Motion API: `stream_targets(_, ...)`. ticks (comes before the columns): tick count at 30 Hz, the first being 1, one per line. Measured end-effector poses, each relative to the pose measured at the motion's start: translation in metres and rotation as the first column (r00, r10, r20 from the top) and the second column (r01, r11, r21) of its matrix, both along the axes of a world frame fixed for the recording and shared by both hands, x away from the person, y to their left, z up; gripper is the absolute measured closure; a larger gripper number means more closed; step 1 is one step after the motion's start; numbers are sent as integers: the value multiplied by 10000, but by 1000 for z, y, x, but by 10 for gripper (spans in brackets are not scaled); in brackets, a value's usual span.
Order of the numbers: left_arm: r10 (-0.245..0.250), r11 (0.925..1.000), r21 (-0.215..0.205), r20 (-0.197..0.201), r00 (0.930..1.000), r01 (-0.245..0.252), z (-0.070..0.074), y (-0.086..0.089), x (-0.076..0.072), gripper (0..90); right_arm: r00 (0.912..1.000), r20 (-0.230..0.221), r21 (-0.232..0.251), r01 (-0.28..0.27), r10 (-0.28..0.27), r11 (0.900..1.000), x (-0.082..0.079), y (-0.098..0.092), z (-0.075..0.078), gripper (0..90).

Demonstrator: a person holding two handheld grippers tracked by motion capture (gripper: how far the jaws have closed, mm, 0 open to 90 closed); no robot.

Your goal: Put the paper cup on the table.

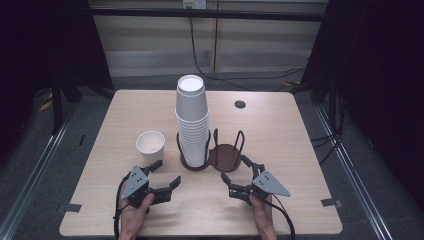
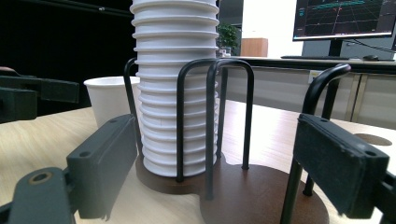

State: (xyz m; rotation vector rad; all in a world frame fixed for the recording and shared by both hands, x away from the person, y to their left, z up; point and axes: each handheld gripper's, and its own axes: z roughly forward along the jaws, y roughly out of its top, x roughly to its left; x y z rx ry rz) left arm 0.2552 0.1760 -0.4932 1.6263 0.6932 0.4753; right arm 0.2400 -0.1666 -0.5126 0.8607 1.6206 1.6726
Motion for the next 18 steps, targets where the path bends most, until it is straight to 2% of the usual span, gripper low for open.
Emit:
stream_targets(2, 183, 9994, -302, 98, 9998, -180, -9, -5, -2, 151, 10000, 5, -3, 8, -8, 10000, 0, 0, 0, 130)
stream_targets(3, 171, 9997, -186, 7, 9999, -171, -12, -6, -2, 153, 10000, 17, -2, 15, -15, 10000, 0, 0, 0, 130)
stream_targets(6, 129, 9960, -891, 168, 9998, -114, -14, -7, -6, 154, 10000, -11, -9, 14, -14, 10000, 0, 0, 0, 130)
stream_targets(8, 230, 9964, -822, 444, 9987, -193, -14, -8, -9, 153, 10000, -14, -23, 1, -1, 10000, 0, 0, 0, 130)
stream_targets(9, 200, 9976, -677, 734, 9971, -150, -15, -10, -12, 154, 10000, -10, -34, -13, 13, 10000, 0, 0, 0, 130)
stream_targets(10, 194, 9985, -525, 1061, 9942, -138, -15, -11, -15, 154, 10000, -18, -21, 8, -8, 10000, 0, 0, 0, 130)
stream_targets(12, 224, 9981, -611, 1642, 9862, -125, -17, -9, -19, 157, 10000, -2, -14, 27, -27, 10000, 0, 0, 0, 131)
stream_targets(13, 305, 9962, -853, 1672, 9855, -164, -17, -8, -20, 152, 10000, -20, -18, 40, -40, 10000, 0, 0, 0, 130)
stream_targets(15, 305, 9974, -691, 1808, 9830, -182, -17, -8, -21, 149, 9999, -74, -59, 115, -116, 9999, 0, 0, 0, 131)
stream_targets(16, 190, 9974, -720, 1586, 9872, -76, -17, -10, -20, 149, 9998, -148, -86, 139, -140, 9999, 1, 0, 0, 131)
stream_targets(18, 345, 9980, -584, 1578, 9869, -256, -16, -10, -19, 155, 9995, -262, -89, 185, -188, 9998, 2, 1, 0, 134)
